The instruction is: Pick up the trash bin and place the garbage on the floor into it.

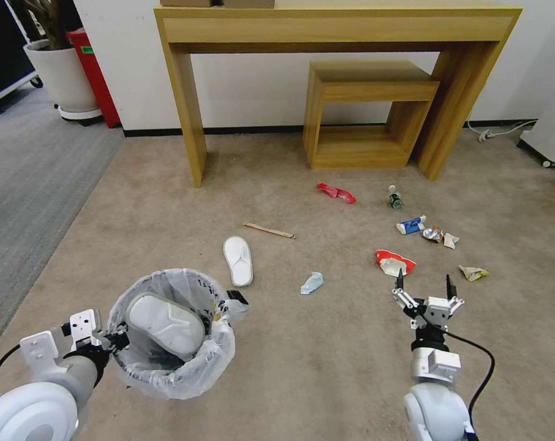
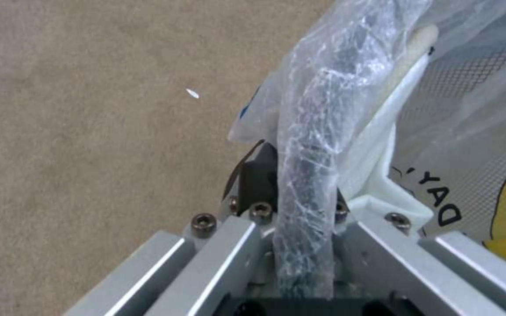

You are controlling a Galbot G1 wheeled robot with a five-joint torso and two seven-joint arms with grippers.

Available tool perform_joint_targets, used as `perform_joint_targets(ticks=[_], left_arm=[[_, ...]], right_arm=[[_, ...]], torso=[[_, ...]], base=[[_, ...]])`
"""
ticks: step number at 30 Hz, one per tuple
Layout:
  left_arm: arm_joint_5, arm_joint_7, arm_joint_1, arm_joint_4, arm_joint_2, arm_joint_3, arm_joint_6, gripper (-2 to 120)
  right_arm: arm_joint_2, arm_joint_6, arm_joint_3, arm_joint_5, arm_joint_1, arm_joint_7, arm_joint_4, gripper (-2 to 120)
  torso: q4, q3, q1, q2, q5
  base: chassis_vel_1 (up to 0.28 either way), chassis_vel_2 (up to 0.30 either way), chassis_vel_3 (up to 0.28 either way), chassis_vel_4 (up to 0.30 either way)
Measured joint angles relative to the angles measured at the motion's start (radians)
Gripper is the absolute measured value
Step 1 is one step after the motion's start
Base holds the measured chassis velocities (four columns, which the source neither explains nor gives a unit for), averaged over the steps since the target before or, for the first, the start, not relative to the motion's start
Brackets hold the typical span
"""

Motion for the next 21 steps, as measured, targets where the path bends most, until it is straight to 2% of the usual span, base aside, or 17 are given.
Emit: perform_joint_targets(ticks=[4, 8, 14, 21], left_arm=[[-0.003, 0.001, 0.005, -0.002, -0.018, -0.009, 0.006, 0], [0.069, 0.054, -0.004, 0.018, -0.063, -0.01, -0.02, 0], [0.121, 0.072, -0.004, 0.027, -0.106, 0.003, -0.021, 0], [0.122, 0.072, -0.002, 0.032, -0.106, 0.002, -0.022, 0]], right_arm=[[0.02, 0.049, 0.0, -0.021, -0.006, -0.009, -0.015, 100], [0.038, 0.11, 0.005, -0.051, -0.006, -0.008, -0.047, 100], [0.046, 0.134, 0.002, -0.081, 0.003, -0.007, -0.076, 100], [0.049, 0.144, -0.007, -0.092, 0.015, -0.009, -0.096, 100]], torso=[[0.0001, 0.0, 0.0, 0.0, 0.0], [0.0, 0.0, 0.0, 0.0, 0.0002], [0.0001, 0.0, 0.0, 0.0, 0.0001], [0.0001, 0.0, 0.0, 0.0, 0.0001]], base=[[0.0, 0.0, 0.0, 0.0], [0.0, 0.0, 0.0, 0.0], [-0.008, 0.01, 0.008, -0.005], [-0.082, 0.088, 0.092, -0.09]])
